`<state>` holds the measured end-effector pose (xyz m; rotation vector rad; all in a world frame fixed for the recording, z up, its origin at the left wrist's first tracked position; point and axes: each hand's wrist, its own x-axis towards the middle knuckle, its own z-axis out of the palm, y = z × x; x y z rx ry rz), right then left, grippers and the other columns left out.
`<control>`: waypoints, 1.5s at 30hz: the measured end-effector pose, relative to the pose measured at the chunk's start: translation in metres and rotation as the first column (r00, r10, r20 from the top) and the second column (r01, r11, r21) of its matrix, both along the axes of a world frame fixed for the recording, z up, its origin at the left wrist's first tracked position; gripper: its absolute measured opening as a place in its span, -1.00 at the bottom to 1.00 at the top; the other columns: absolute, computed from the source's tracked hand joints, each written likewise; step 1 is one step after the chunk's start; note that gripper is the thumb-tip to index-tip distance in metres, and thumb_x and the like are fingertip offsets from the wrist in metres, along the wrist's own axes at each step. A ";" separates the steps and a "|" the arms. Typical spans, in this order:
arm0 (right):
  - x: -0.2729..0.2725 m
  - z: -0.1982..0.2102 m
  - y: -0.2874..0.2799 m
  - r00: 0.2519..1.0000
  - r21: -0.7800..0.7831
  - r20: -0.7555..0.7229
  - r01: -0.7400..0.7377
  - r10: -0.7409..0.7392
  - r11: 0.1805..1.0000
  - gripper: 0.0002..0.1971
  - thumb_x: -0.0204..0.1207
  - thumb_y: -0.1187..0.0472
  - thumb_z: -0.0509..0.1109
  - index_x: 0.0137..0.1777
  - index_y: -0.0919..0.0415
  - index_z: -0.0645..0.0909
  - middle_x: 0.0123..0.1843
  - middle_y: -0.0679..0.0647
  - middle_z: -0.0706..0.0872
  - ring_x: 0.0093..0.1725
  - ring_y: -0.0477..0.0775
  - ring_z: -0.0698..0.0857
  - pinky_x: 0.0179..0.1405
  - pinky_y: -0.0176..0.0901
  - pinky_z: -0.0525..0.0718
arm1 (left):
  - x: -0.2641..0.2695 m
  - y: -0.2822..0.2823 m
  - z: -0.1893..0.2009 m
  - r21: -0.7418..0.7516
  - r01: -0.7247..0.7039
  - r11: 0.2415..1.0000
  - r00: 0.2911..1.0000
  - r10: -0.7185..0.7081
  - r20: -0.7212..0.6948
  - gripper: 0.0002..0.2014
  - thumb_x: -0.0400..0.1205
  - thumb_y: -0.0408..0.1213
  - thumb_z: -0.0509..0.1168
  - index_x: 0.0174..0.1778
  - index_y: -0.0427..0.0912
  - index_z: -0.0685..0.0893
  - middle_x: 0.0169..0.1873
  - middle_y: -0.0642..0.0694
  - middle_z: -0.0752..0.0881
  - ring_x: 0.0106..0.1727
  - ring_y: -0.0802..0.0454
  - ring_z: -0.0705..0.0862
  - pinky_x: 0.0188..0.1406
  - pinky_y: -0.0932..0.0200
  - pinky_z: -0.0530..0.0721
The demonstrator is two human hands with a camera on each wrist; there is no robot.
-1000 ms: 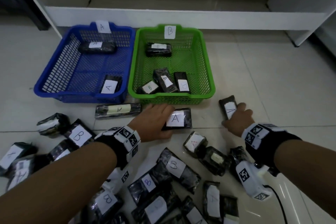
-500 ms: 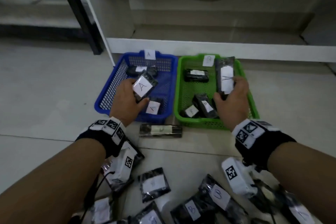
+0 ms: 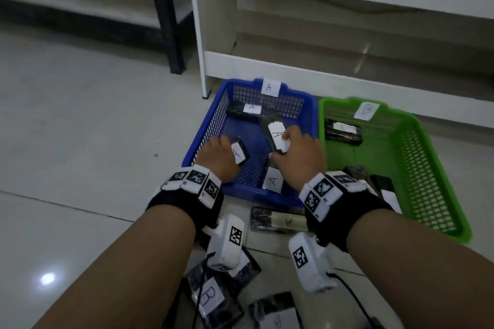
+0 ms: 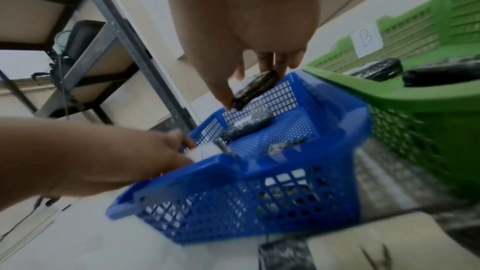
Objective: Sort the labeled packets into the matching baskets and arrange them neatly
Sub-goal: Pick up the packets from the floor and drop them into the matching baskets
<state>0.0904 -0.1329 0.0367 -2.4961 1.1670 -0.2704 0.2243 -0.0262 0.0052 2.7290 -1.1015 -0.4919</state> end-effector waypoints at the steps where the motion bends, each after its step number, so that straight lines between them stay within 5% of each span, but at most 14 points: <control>1: 0.008 -0.003 -0.006 1.000 -0.024 -0.030 0.008 -0.009 1.000 -0.63 0.39 -0.05 0.41 0.09 0.03 0.38 0.09 0.16 0.64 0.12 0.28 0.54 0.12 0.08 0.49 | 0.003 0.000 -0.003 0.029 -0.006 1.000 0.999 0.007 -0.054 -0.41 0.61 -0.17 0.29 0.46 -0.32 0.21 0.42 -0.35 0.35 0.44 -0.31 0.39 0.37 -0.15 0.41; 5: 0.027 -0.019 -0.032 0.982 -0.045 -0.190 0.009 -0.017 0.999 -0.68 0.45 0.03 0.41 0.09 0.12 0.41 0.10 0.22 0.64 0.18 0.32 0.55 0.16 0.05 0.43 | 0.016 0.003 -0.009 0.066 0.034 0.997 0.975 -0.019 -0.220 -0.55 0.65 -0.32 0.24 0.42 -0.34 0.30 0.33 -0.36 0.52 0.30 -0.27 0.57 0.18 -0.07 0.54; 9: 0.029 -0.037 -0.045 0.933 -0.048 -0.358 -0.050 0.030 0.998 -0.67 0.48 0.09 0.43 0.15 0.17 0.45 0.14 0.26 0.60 0.25 0.33 0.49 0.17 0.07 0.46 | 0.022 0.006 -0.015 0.109 0.102 0.989 0.983 -0.083 -0.164 -0.85 0.65 -0.32 0.25 -0.05 -0.34 0.65 0.14 -0.27 0.69 0.04 -0.12 0.66 -0.14 0.14 0.51; 14: 0.024 -0.047 -0.044 0.914 -0.114 -0.401 -0.122 0.067 0.986 -0.66 0.48 0.18 0.45 0.20 0.25 0.51 0.26 0.31 0.51 0.28 0.36 0.47 0.21 0.09 0.49 | 0.019 0.001 -0.017 0.077 0.136 0.988 0.987 -0.129 -0.090 -0.81 0.65 -0.40 0.22 0.11 -0.39 0.63 0.15 -0.29 0.67 0.17 -0.18 0.65 -0.10 0.12 0.51; 20: 0.028 -0.040 -0.042 0.825 -0.080 -0.545 -0.228 0.149 0.971 -0.73 0.61 0.22 0.22 0.12 0.35 0.67 0.19 0.27 0.68 0.15 0.29 0.65 0.11 0.01 0.66 | 0.018 0.011 -0.010 -0.083 0.136 0.987 0.989 -0.141 -0.053 -0.89 0.64 -0.30 0.21 -0.09 -0.28 0.54 0.11 -0.28 0.66 0.08 -0.20 0.64 -0.14 0.05 0.53; 24: 0.016 -0.010 -0.026 0.953 -0.037 -0.278 -0.138 0.123 0.990 -0.71 0.61 0.23 0.22 0.21 0.31 0.66 0.21 0.26 0.70 0.18 0.27 0.65 0.13 -0.03 0.58 | 0.013 0.032 0.008 -0.453 0.049 0.890 0.987 -0.112 -0.114 -0.63 0.66 -0.24 0.18 0.40 -0.16 0.51 0.09 -0.13 0.70 0.06 -0.08 0.65 0.08 0.04 0.63; 26: 0.002 0.001 -0.006 0.998 -0.007 -0.017 -0.064 0.064 0.998 -0.74 0.58 0.24 0.25 0.19 0.24 0.67 0.17 0.21 0.72 0.14 0.24 0.66 0.13 -0.01 0.58 | 0.006 0.048 0.015 -0.619 0.066 0.782 0.990 -0.128 -0.056 -0.66 0.66 -0.26 0.18 0.37 -0.10 0.53 -0.04 -0.02 0.71 -0.05 0.04 0.63 0.01 0.12 0.61; 28: -0.016 0.002 0.018 0.977 -0.058 0.209 -0.022 0.034 0.998 -0.76 0.53 0.30 0.27 0.16 0.22 0.66 0.10 0.19 0.72 0.11 0.22 0.64 0.12 0.03 0.59 | -0.006 0.068 0.015 -0.684 0.214 0.698 0.977 -0.157 0.145 -0.72 0.63 -0.28 0.19 0.26 -0.13 0.59 -0.11 -0.02 0.69 -0.06 0.05 0.60 -0.02 0.15 0.59; 33: -0.071 -0.019 0.087 0.937 -0.253 0.347 0.039 0.053 0.967 -0.81 0.47 0.34 0.33 0.07 0.19 0.59 -0.01 0.00 0.56 0.03 0.04 0.49 0.05 -0.13 0.43 | -0.046 0.102 -0.007 -0.480 0.618 0.622 0.781 -0.419 0.463 -0.79 0.53 -0.28 0.23 0.05 -0.18 0.65 -0.17 -0.07 0.66 -0.14 -0.03 0.57 -0.15 0.12 0.55; 38: -0.118 -0.069 0.117 0.987 -0.158 0.158 0.009 0.016 0.987 -0.72 0.42 0.31 0.38 0.14 0.19 0.56 0.03 0.12 0.62 0.05 0.19 0.55 0.01 0.02 0.52 | -0.061 0.116 -0.042 -0.266 0.711 0.651 0.703 -0.650 0.289 -0.65 0.53 -0.10 0.24 0.21 -0.11 0.63 0.04 -0.07 0.66 0.03 -0.07 0.64 0.00 0.02 0.63; 45: -0.151 -0.085 0.097 0.973 0.042 0.133 0.187 -0.191 0.981 -0.59 0.45 0.27 0.42 0.30 0.31 0.52 0.24 0.29 0.61 0.26 0.32 0.51 0.29 0.07 0.46 | -0.082 0.090 -0.056 -0.142 0.659 0.738 0.752 -0.647 0.128 -0.47 0.66 -0.02 0.17 0.55 -0.08 0.32 0.48 -0.09 0.40 0.46 -0.06 0.39 0.41 0.00 0.40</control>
